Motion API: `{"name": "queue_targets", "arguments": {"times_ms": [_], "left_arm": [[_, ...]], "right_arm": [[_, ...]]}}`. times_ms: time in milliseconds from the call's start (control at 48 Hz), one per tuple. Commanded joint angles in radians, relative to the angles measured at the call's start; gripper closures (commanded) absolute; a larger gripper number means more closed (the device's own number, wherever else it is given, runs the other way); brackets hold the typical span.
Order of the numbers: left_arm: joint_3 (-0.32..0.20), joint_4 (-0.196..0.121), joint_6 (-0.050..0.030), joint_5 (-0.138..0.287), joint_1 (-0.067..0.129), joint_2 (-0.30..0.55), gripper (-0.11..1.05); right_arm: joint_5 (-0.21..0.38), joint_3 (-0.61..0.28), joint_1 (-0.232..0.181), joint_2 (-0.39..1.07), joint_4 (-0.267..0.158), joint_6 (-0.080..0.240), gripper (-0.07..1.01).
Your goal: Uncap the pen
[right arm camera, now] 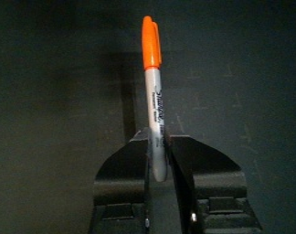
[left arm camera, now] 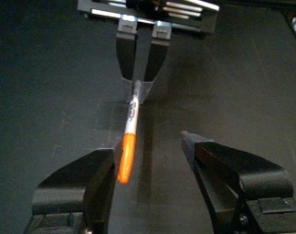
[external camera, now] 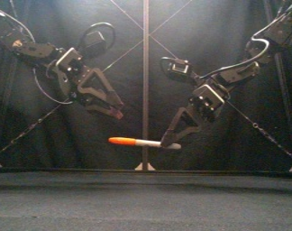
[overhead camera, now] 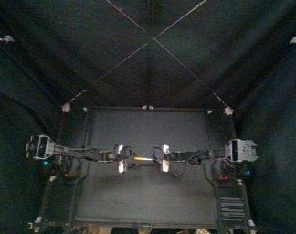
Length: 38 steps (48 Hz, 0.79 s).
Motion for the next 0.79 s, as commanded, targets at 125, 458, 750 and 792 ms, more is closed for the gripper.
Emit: {"name": "queue_targets", "arguments": {"times_ms": [125, 458, 750, 792], "left_arm": [[-0.037, 0.014, 0.0, 0.061, 0.006, 0.034, 0.05], [-0.066, 0.014, 0.0, 0.075, 0.025, 0.091, 0.08], [-0.081, 0.035, 0.0015, 0.086, 0.029, 0.114, 0.3], [-0.081, 0.038, 0.0015, 0.091, 0.029, 0.114, 0.35]], "right_arm": [[-0.005, -0.026, 0.017, -0.041, -0.003, 0.0, 0.46], [-0.005, -0.034, 0.032, -0.055, -0.003, 0.0, 0.46], [-0.005, -0.031, 0.034, -0.055, -0.003, 0.002, 0.46], [-0.005, -0.029, 0.034, -0.055, -0.003, 0.002, 0.46]]}}
